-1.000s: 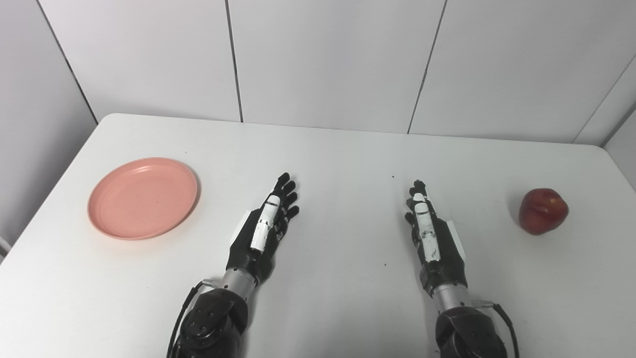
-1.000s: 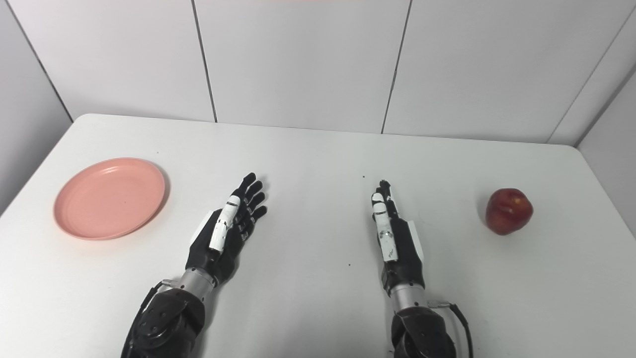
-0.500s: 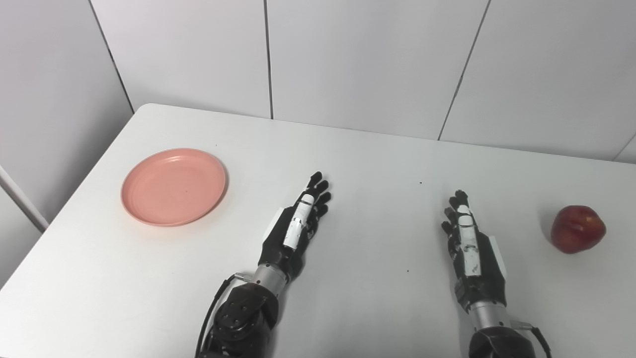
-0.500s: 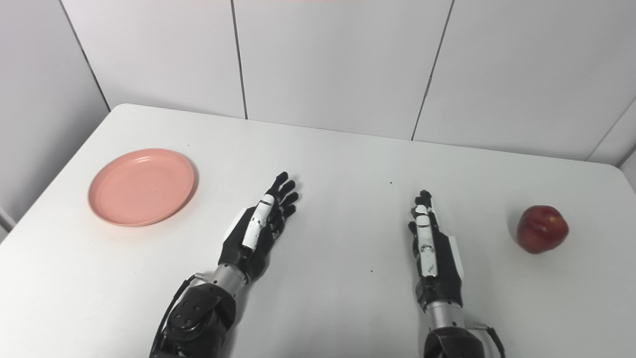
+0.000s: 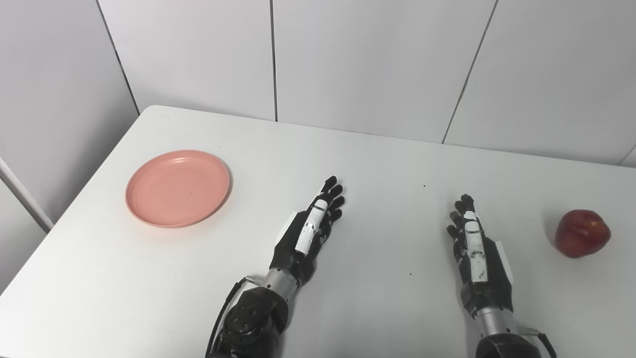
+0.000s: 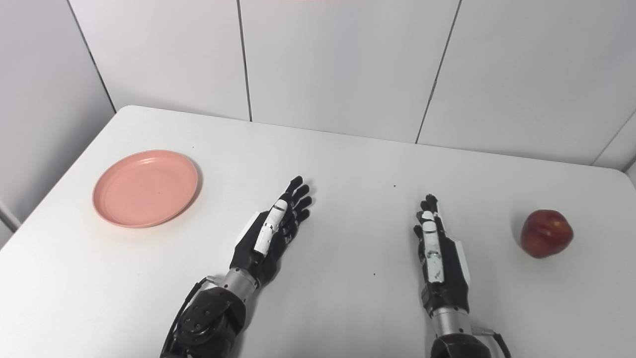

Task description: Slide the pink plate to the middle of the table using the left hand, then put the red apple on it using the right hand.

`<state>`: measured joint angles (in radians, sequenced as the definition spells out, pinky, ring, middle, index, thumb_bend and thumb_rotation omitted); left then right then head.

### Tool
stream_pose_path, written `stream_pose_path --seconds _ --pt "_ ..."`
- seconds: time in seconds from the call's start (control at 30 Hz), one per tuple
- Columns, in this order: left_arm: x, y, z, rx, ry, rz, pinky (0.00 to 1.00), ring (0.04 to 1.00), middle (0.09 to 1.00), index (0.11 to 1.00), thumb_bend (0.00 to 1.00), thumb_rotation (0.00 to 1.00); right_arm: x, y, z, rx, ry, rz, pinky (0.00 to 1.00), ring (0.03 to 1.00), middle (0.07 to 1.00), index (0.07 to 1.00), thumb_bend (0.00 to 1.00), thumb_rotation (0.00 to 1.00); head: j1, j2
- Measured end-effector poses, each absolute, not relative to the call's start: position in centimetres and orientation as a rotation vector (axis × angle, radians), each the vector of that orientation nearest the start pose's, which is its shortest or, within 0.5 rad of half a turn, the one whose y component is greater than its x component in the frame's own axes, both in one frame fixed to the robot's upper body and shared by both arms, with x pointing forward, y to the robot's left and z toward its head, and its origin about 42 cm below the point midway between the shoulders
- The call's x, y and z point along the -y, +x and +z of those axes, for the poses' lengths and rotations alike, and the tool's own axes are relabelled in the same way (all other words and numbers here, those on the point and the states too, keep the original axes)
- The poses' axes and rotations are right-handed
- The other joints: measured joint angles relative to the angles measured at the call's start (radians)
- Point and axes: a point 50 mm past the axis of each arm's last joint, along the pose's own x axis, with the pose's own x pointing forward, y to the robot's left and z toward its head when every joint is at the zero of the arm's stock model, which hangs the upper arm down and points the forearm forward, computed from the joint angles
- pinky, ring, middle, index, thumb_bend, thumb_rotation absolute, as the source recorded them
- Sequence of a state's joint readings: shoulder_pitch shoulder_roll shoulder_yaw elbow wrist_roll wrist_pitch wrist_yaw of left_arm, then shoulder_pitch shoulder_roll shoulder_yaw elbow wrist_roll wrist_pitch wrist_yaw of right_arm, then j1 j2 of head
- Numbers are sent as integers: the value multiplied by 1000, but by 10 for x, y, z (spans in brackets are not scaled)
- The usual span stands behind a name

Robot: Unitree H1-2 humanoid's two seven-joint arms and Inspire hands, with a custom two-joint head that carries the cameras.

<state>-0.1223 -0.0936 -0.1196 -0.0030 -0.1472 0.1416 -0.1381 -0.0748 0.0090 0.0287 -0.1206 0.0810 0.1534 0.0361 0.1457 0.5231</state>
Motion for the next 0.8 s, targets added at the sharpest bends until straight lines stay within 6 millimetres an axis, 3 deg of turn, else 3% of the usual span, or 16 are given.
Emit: stream_pose_path --seconds 0.57,0.8 --pt "-144 329 134 5 -150 -343 993 977 984 974 414 1000 190 306 137 34 87 100 1000 1000 1000 1000 171 1000 26 -14" --pt "-150 338 162 74 -107 -364 1000 972 978 964 428 1000 190 306 137 33 98 120 1000 1000 1000 1000 164 1000 31 -20"
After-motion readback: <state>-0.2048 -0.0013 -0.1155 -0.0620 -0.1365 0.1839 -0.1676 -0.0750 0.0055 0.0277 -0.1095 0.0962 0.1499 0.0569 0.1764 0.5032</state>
